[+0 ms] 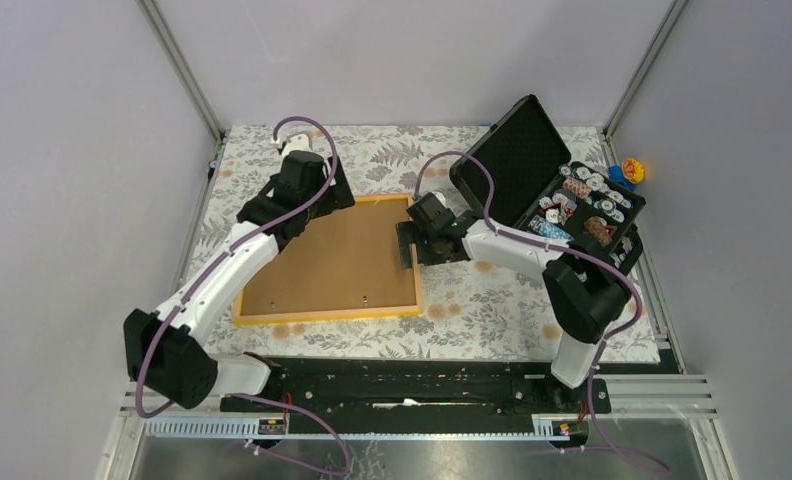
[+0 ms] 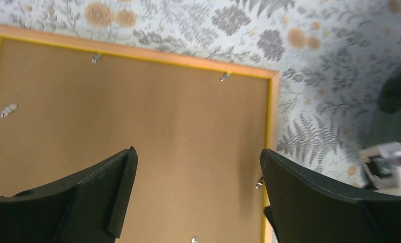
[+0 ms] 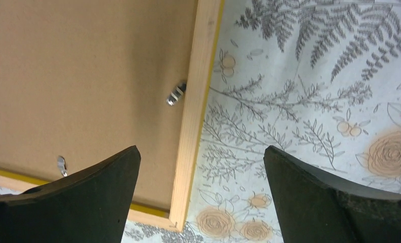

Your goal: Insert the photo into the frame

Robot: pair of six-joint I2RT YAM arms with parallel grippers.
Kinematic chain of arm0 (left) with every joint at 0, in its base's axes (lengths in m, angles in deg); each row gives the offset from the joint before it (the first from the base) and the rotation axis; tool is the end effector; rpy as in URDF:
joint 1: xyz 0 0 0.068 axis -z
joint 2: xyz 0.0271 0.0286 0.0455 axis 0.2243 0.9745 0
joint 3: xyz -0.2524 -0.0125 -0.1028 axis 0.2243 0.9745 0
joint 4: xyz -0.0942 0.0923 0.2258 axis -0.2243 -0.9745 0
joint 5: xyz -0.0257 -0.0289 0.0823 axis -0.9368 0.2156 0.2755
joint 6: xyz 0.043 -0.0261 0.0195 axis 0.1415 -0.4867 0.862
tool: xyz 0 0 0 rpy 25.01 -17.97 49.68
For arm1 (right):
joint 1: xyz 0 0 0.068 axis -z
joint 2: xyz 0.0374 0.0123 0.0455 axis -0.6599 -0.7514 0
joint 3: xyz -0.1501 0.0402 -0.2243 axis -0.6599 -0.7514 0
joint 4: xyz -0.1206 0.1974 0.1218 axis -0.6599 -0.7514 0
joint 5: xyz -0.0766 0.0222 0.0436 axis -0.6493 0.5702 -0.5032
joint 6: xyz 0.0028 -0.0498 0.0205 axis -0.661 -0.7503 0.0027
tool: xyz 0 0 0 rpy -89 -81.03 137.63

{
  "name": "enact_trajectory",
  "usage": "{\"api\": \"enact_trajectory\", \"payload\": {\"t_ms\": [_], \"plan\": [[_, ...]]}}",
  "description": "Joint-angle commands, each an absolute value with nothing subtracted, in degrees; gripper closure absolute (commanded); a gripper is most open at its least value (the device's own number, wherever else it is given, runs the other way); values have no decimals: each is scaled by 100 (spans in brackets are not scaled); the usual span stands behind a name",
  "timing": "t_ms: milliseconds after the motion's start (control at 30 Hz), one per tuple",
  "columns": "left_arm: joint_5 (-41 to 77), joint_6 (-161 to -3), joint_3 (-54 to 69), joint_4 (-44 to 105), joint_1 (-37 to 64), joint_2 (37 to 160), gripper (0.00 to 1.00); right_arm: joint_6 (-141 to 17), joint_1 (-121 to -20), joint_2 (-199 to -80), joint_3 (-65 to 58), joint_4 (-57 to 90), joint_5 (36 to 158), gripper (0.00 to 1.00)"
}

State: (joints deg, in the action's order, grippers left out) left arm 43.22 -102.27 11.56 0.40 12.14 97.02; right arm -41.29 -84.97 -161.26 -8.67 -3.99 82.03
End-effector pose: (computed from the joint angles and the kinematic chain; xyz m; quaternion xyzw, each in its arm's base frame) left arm 0.2643 -0.1123 0.3414 -0.1204 0.8684 -0.1063 0.4691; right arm 0.2805 0.2612 0.2013 -0.1127 0.9416 0.1283 0.2903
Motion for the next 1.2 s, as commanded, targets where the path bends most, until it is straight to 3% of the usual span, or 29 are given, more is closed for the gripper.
{"api": "enact_trajectory", "payload": {"t_ms": [0, 400, 500, 667, 867, 1167], "plan": [[4070, -10529, 892, -260, 1061, 9880, 1, -3983, -8532, -15550, -1172, -353, 8346, 0], [4066, -10751, 1088, 29, 1026, 9999, 1, -3562, -8567, -14195, -1979, -216, 7726, 0], [4177, -10605, 1180, 76, 1031, 9843, 1, -3437, -8567, -14359, -1924, -407, 7228, 0], [4438, -10235, 1196, 246, 1026, 9573, 1, -3541, -8567, -15028, -1697, 82, 8335, 0], [4482, -9825, 1020, 456, 1033, 9466, 1, -2158, -8659, -16154, -1030, 269, 9306, 0], [4802, -9385, 1472, 1063, 1065, 8930, 1, -1343, -8870, -16897, -328, -186, 8603, 0]]}}
